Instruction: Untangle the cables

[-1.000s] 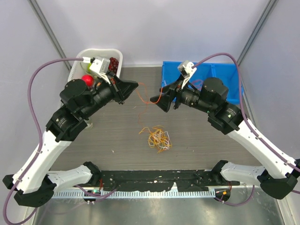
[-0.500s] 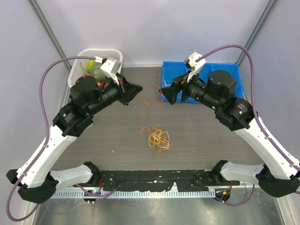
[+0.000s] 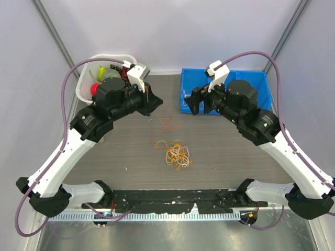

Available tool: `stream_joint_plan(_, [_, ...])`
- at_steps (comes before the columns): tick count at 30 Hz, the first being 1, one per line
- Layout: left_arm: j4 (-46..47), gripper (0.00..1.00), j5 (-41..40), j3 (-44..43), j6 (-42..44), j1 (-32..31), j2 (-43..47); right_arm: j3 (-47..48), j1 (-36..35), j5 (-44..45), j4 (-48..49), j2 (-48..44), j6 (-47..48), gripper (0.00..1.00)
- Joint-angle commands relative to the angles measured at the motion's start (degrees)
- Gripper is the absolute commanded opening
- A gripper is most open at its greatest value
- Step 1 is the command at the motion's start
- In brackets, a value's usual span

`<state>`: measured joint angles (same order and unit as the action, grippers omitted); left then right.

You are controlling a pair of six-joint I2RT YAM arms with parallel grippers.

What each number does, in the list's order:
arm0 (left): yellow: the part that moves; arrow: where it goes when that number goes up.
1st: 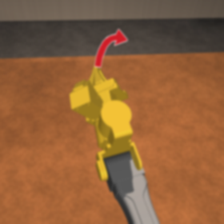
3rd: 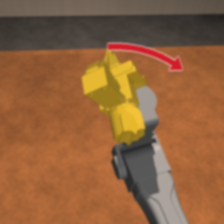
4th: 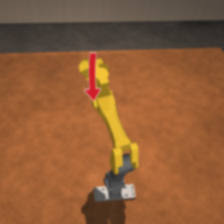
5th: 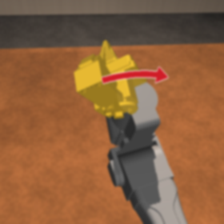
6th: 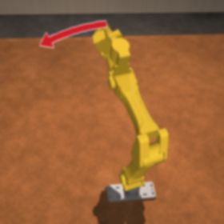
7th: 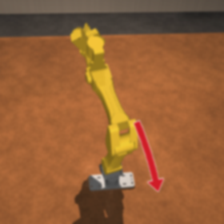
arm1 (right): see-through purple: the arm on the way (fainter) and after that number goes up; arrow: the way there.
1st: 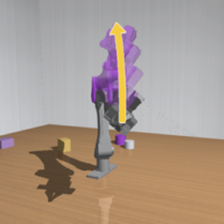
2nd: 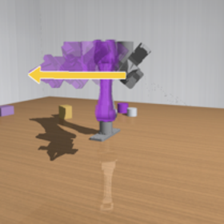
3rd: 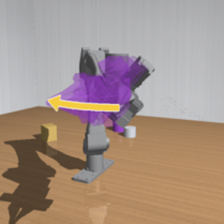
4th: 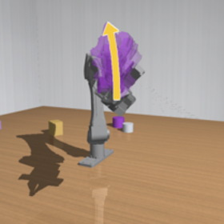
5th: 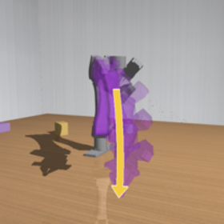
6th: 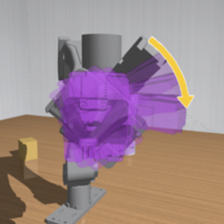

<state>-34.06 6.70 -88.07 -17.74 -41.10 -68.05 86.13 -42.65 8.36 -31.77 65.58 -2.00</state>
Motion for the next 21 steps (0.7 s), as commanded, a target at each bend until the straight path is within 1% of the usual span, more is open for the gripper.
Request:
stream_joint_plan(1, [0.3,0.00,3.2,-1.5,-0.3,0.2,-0.4,-3.7,-0.2,-12.6,3.9,-1.9,-1.0,0.78])
stream_joint_plan(2, [1.4,0.00,4.6,-1.0,-0.6,0.2,-0.4,-5.4,-0.2,-20.6,6.3,-1.9,-2.6,0.78])
stream_joint_plan(4, [2.5,0.00,6.3,-0.7,-1.4,0.1,-0.2,-9.2,-0.2,-26.9,11.7,-1.9,-5.2,0.78])
stream_joint_plan(6, [2.9,0.00,7.0,-0.9,-2.2,0.2,-0.2,-12.0,-0.2,-28.8,15.7,-1.4,-7.1,0.78])
stream_joint_plan(9, [3.1,0.00,7.9,-0.9,-3.0,0.2,0.0,-14.8,-0.2,-34.1,21.8,-0.5,-9.9,0.78])
stream_joint_plan(14, [3.5,0.00,8.5,-0.4,-3.5,0.1,0.5,-18.6,-0.2,-37.6,28.0,0.0,-13.4,0.78])
stream_joint_plan(17, [3.0,0.00,6.8,-0.7,-4.0,0.2,0.3,-20.4,-0.2,-38.9,31.4,0.0,-15.9,0.77])
stream_joint_plan(19, [2.4,0.00,6.0,-1.7,-4.8,0.1,-0.2,-21.5,-0.7,-37.0,34.0,0.1,-18.5,0.74])
stream_joint_plan(21, [2.4,0.00,5.6,-2.2,-6.0,0.2,-0.6,-21.8,-1.3,-34.6,34.0,0.4,-18.6,0.70])
